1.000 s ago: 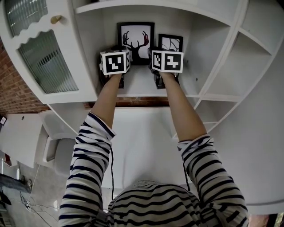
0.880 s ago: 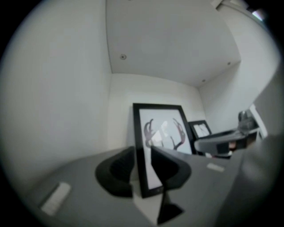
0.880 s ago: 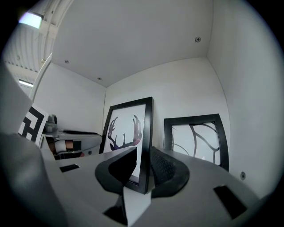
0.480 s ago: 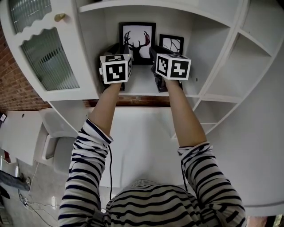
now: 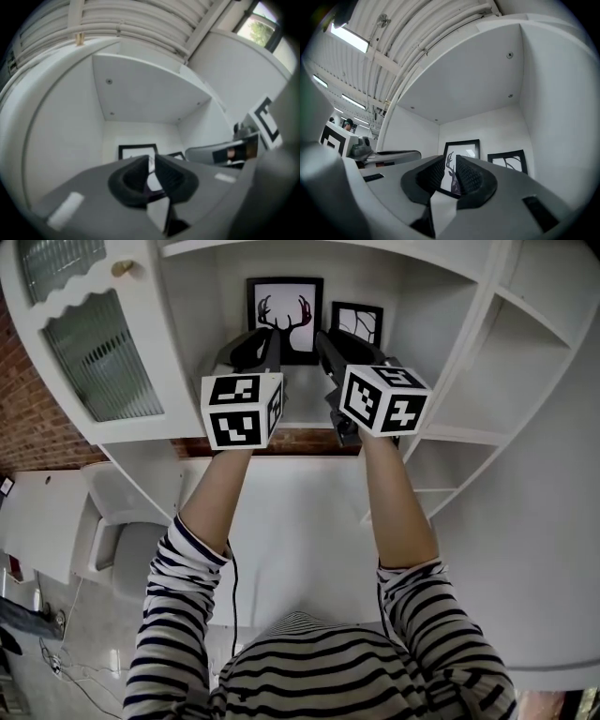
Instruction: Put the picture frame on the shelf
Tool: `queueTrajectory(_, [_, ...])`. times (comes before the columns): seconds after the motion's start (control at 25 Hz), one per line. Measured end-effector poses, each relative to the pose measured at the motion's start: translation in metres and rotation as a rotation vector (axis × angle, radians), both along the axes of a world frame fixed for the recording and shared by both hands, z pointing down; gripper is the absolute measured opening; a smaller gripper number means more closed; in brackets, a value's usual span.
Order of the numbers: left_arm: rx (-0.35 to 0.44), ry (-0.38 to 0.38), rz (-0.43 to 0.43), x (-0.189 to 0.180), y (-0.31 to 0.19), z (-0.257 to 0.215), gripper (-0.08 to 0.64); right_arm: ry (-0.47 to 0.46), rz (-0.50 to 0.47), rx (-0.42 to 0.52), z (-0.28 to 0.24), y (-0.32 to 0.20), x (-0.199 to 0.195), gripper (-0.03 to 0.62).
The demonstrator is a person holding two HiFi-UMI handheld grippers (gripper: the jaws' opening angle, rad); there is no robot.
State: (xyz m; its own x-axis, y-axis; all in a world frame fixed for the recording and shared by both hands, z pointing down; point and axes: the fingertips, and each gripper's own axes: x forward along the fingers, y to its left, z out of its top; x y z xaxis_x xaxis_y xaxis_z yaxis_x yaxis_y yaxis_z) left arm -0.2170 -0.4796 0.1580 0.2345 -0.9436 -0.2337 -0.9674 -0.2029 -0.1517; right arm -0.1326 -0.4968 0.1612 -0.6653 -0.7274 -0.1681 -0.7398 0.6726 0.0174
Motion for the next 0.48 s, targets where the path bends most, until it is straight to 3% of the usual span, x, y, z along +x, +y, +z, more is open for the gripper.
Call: queueTrajectory(0.48, [-0.011,0.022,0.186,0.047,0.076,0.03,0.038,-0.025,-0.106,0.069,0.023,0.091,0.014,0.023])
